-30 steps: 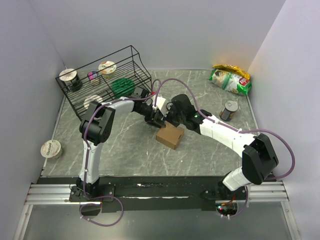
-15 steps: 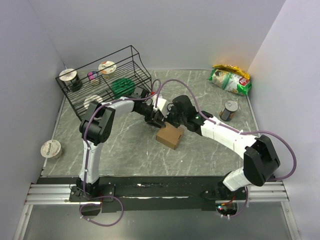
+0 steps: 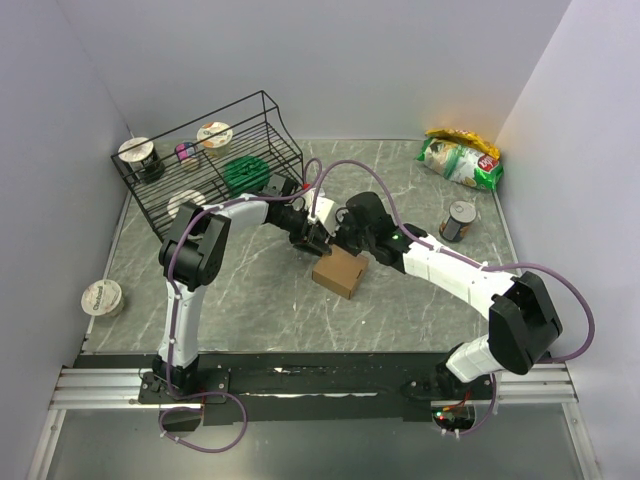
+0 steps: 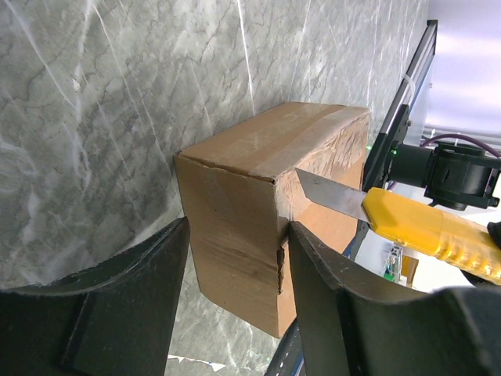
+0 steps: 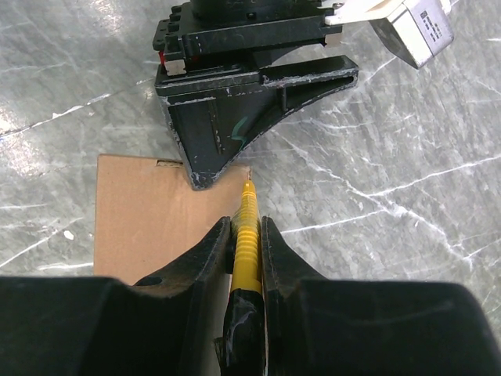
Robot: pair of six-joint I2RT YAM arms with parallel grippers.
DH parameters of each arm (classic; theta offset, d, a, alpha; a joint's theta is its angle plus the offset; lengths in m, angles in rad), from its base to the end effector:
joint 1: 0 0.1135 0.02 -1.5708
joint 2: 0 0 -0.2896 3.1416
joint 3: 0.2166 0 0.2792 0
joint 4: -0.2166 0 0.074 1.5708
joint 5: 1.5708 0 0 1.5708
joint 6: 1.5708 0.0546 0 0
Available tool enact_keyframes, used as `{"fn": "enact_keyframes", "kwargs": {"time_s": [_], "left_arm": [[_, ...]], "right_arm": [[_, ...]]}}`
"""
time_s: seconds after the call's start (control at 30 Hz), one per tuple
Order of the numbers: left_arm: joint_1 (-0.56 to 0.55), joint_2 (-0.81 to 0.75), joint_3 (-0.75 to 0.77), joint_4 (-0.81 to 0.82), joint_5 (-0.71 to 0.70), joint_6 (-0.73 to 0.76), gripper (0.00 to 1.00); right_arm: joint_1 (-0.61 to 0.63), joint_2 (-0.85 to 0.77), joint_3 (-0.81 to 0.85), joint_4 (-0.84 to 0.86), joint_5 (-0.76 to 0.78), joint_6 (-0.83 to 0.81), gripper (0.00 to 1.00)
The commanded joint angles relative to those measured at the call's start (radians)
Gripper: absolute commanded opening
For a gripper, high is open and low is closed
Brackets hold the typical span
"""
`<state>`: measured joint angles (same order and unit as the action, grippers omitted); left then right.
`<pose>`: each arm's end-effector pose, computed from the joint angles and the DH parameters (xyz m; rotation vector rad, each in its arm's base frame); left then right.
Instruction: Unpack the express box
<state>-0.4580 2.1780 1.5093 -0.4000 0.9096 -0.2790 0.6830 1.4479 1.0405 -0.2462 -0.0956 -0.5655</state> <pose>0.4188 -0.2545 0.1351 0.5662 2.6020 -1.4494 0.2764 0.2316 0.2699 -1.3435 1.7752 0.1708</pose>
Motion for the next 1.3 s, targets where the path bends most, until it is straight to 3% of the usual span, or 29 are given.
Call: {"fn": "enact_keyframes", "kwargs": {"time_s": [0.0, 0.33, 0.5, 0.77, 1.27], "left_arm": [[-0.016, 0.032, -0.011, -0.010, -0.061, 0.017, 0.58], [-0.016, 0.031, -0.014, -0.010, -0.067, 0.017, 0.57], [-0.016, 0.034, -0.023, -0.011, -0.080, 0.017, 0.47], [-0.018, 0.037, -0.031, -0.014, -0.109, 0.018, 0.38], [-0.016, 0.042, -0.029, -0.019, -0.110, 0.020, 0.36]], "right_arm": [[0.004, -0.038, -0.002, 0.038, 0.005, -0.007, 0.00], [0.003, -0.024, -0.016, 0.008, 0.026, -0.024, 0.00], [0.003, -0.037, -0.022, -0.021, 0.039, -0.030, 0.00], [0.003, -0.067, -0.040, -0.067, 0.056, -0.027, 0.00], [-0.028, -0.110, -0.103, -0.082, 0.030, -0.088, 0.00]]}}
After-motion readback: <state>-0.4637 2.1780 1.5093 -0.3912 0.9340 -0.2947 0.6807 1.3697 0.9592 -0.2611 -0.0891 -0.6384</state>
